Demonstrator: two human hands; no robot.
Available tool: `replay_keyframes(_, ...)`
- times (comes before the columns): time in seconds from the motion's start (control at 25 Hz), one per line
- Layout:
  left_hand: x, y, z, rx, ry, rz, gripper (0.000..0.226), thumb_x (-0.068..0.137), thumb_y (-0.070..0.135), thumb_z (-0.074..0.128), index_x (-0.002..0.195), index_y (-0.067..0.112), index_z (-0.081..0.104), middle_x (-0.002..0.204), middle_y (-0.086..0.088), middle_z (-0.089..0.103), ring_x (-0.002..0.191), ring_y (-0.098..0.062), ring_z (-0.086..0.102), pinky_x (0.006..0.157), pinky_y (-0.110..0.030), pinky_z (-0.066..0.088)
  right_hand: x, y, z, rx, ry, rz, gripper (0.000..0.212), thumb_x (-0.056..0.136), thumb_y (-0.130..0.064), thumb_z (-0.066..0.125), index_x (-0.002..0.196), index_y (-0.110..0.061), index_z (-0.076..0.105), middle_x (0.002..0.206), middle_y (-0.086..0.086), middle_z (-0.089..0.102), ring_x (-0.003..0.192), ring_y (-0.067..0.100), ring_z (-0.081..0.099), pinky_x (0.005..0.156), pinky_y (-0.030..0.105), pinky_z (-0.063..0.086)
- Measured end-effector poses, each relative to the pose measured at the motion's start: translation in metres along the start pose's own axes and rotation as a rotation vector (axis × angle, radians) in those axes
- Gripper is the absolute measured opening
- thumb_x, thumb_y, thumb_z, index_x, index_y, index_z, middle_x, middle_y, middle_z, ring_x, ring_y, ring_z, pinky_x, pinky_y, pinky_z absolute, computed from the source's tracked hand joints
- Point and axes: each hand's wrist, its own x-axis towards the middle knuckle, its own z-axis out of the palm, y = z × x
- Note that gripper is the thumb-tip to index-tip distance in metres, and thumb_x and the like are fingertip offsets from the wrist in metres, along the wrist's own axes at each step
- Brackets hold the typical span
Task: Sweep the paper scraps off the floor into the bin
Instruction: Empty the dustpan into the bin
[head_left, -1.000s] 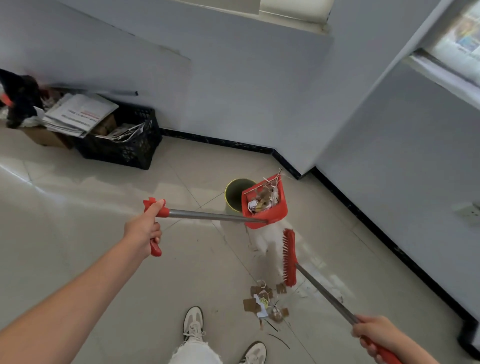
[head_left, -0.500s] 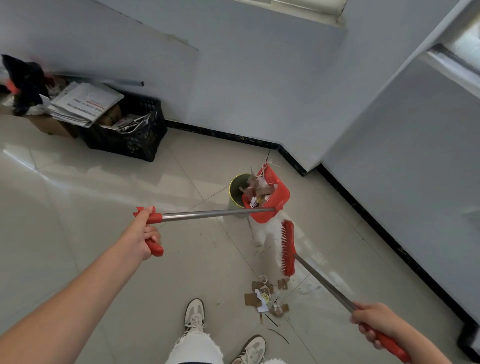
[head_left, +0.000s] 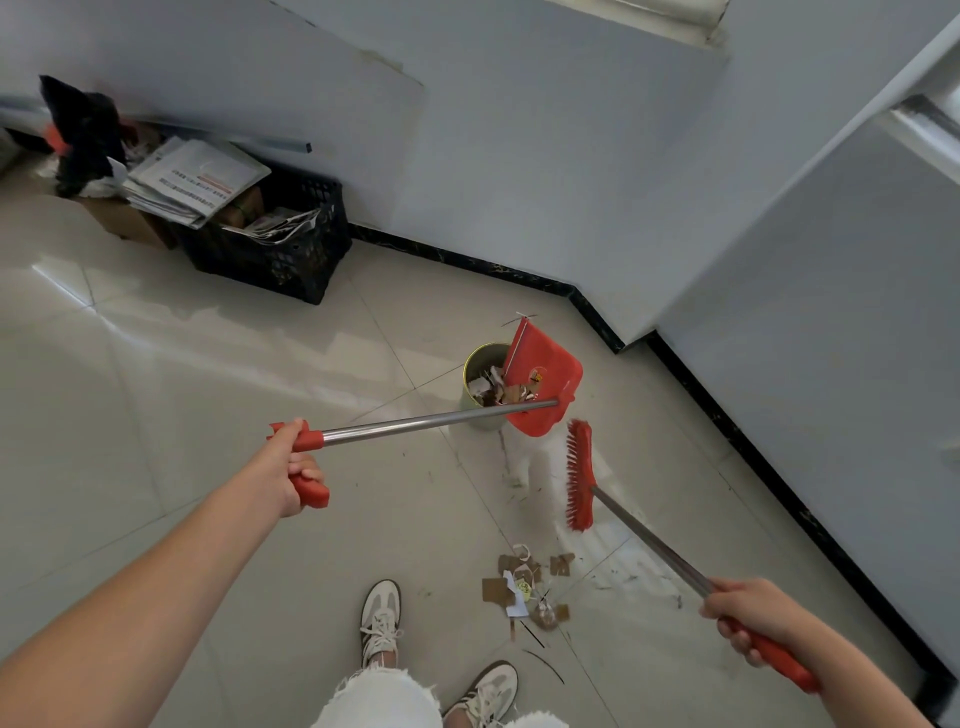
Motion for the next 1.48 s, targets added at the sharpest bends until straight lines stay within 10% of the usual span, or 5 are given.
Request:
replay_keyframes(0.64, 0.003, -0.037, -0.003, -0.427, 0.033, -0.312, 0.047, 0.093, 0.014, 0.05, 0.057, 0.022, 0.02, 0.024, 0.003, 0.021, 0.017, -0.012, 0.022, 0.035, -0.011, 0.037, 0.004, -0.012, -0.007, 0.039, 0.029, -0.054, 0.053, 0.083, 0.0, 0.058, 0.133, -0.014, 0.049, 0.054, 0.007, 0.046, 0.035, 0.013, 0.038, 0.035, 0.017, 0.031)
replay_keyframes(1.04, -0.029, -0.088, 0.001, -0.417, -0.04, -0.207, 0.045, 0.096, 0.024, 0.047, 0.059, 0.021, 0.023, 0.024, 0.004, 0.022, 0.017, -0.011, 0.027, 0.035, -0.011, 0.04, 0.007, -0.008, -0.023, 0.083, 0.011, -0.078, 0.04, 0.084, 0.003, 0.057, 0.122, -0.012, 0.053, 0.051, 0.007, 0.045, 0.033, 0.012, 0.037, 0.034, 0.016, 0.031)
replay_keyframes(1.48, -0.149, -0.043, 0.11, 0.56, -0.335, 0.459, 0.033, 0.089, 0.039, 0.063, 0.072, 0.017, 0.046, 0.04, 0.007, 0.021, 0.029, -0.007, 0.021, 0.033, -0.015, 0.022, 0.018, 0.047, -0.085, 0.051, 0.133, -0.136, 0.05, 0.081, 0.004, 0.058, 0.13, -0.006, 0.053, 0.052, 0.01, 0.047, 0.033, 0.015, 0.038, 0.037, 0.018, 0.034)
